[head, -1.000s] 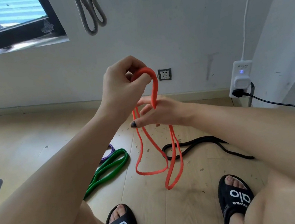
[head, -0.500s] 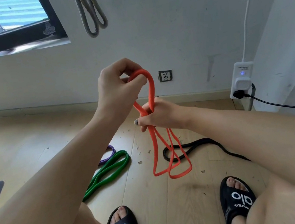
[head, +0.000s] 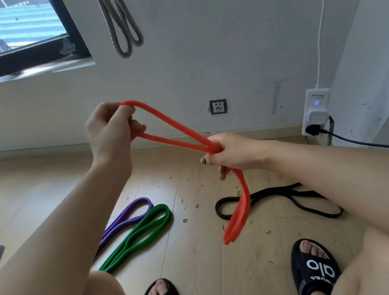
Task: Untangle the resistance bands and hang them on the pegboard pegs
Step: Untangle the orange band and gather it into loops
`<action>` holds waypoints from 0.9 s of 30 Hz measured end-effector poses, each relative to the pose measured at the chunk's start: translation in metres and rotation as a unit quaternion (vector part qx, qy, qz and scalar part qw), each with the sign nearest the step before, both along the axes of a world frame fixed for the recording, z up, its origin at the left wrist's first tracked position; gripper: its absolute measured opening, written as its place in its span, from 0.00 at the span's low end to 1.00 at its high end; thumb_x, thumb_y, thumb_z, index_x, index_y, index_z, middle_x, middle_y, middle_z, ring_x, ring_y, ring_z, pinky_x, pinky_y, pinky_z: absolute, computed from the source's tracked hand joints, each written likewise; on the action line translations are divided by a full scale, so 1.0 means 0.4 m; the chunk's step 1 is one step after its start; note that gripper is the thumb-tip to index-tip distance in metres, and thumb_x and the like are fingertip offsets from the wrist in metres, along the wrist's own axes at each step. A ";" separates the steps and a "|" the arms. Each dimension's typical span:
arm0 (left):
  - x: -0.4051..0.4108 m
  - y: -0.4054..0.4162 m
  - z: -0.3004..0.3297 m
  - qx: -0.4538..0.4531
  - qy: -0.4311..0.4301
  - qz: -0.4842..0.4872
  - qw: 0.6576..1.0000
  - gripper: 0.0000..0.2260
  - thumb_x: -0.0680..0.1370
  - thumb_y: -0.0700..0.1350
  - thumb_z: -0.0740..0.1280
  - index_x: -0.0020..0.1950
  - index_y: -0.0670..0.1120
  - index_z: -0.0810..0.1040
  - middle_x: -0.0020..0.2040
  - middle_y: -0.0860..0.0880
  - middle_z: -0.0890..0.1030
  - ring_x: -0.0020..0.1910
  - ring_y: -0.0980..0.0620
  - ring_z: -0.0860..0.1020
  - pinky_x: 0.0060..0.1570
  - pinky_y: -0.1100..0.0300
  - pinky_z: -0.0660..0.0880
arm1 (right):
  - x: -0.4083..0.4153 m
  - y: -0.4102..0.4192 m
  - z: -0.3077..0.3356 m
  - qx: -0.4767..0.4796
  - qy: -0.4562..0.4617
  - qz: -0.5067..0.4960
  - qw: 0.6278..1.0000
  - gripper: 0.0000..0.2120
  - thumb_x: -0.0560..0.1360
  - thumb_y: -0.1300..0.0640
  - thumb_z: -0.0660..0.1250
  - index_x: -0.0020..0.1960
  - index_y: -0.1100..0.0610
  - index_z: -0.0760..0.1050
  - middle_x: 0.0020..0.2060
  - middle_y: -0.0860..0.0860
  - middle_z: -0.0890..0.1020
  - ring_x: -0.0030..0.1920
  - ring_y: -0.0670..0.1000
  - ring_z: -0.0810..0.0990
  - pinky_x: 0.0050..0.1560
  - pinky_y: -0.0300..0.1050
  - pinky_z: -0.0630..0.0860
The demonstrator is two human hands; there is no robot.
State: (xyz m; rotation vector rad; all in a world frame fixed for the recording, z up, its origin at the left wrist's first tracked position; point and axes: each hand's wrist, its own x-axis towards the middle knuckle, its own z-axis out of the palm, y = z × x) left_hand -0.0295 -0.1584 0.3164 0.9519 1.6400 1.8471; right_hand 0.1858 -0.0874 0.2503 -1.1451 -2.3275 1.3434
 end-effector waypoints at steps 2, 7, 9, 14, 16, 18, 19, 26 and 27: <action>-0.030 -0.001 -0.021 -0.026 -0.023 0.024 0.999 0.04 0.77 0.35 0.65 0.46 0.41 0.78 0.34 0.47 0.76 0.30 0.52 0.79 0.44 0.53 0.83 | 0.004 0.004 0.003 0.018 -0.007 0.001 1.000 0.03 0.81 0.55 0.66 0.48 0.53 0.74 0.51 0.57 0.83 0.35 0.53 0.81 0.39 0.47 0.84; -0.105 -0.013 -0.085 -0.131 -0.011 -0.002 0.991 0.03 0.79 0.36 0.67 0.47 0.42 0.79 0.40 0.44 0.79 0.36 0.50 0.83 0.43 0.55 0.81 | 0.000 -0.002 0.029 0.067 -0.041 0.020 0.997 0.09 0.81 0.51 0.68 0.44 0.53 0.73 0.34 0.50 0.73 0.31 0.49 0.73 0.32 0.43 0.77; -0.123 -0.025 -0.100 -0.161 -0.018 -0.049 0.986 0.03 0.79 0.35 0.67 0.52 0.40 0.79 0.42 0.43 0.81 0.41 0.47 0.84 0.46 0.55 0.82 | 0.003 0.000 0.038 0.070 -0.042 0.023 0.996 0.10 0.80 0.50 0.69 0.44 0.53 0.74 0.32 0.49 0.72 0.29 0.47 0.72 0.29 0.42 0.73; -0.125 -0.043 -0.094 -0.157 -0.053 -0.145 0.975 0.05 0.82 0.37 0.64 0.54 0.42 0.79 0.43 0.44 0.82 0.45 0.46 0.83 0.58 0.49 0.79 | 0.014 -0.004 0.040 0.026 -0.043 0.040 0.998 0.10 0.77 0.49 0.73 0.47 0.54 0.78 0.31 0.50 0.78 0.29 0.48 0.76 0.29 0.41 0.75; -0.116 -0.039 -0.084 -0.147 -0.052 -0.139 0.978 0.04 0.82 0.38 0.64 0.53 0.42 0.78 0.40 0.46 0.80 0.41 0.48 0.81 0.56 0.49 0.78 | 0.014 -0.007 0.040 -0.016 -0.036 0.056 0.998 0.10 0.77 0.51 0.74 0.48 0.57 0.78 0.32 0.52 0.81 0.32 0.51 0.80 0.33 0.43 0.79; -0.109 -0.035 -0.077 -0.137 -0.049 -0.124 0.982 0.04 0.82 0.38 0.64 0.52 0.42 0.78 0.39 0.46 0.79 0.39 0.49 0.80 0.53 0.50 0.79 | 0.014 -0.009 0.042 -0.056 -0.021 0.076 0.995 0.11 0.78 0.54 0.74 0.50 0.62 0.78 0.35 0.56 0.85 0.35 0.54 0.84 0.39 0.47 0.82; -0.106 -0.034 -0.074 -0.133 -0.047 -0.117 0.983 0.03 0.82 0.38 0.64 0.52 0.41 0.78 0.38 0.46 0.79 0.38 0.49 0.80 0.52 0.50 0.80 | 0.013 -0.009 0.042 -0.068 -0.016 0.086 0.994 0.11 0.78 0.56 0.74 0.51 0.63 0.78 0.37 0.57 0.86 0.37 0.55 0.85 0.42 0.48 0.83; -0.069 -0.027 -0.025 -0.044 -0.082 -0.102 0.990 0.05 0.81 0.36 0.63 0.49 0.40 0.79 0.36 0.46 0.78 0.34 0.51 0.78 0.45 0.55 0.81 | 0.004 -0.034 0.037 -0.118 -0.015 0.116 0.986 0.12 0.79 0.50 0.71 0.57 0.57 0.83 0.53 0.56 0.85 0.40 0.50 0.81 0.51 0.50 0.81; -0.063 -0.026 -0.014 -0.031 -0.087 -0.105 0.990 0.06 0.81 0.36 0.63 0.48 0.40 0.79 0.36 0.47 0.78 0.34 0.51 0.78 0.45 0.55 0.81 | 0.001 -0.038 0.039 -0.120 -0.016 0.115 0.986 0.14 0.80 0.48 0.69 0.58 0.56 0.83 0.54 0.55 0.85 0.41 0.50 0.81 0.51 0.49 0.81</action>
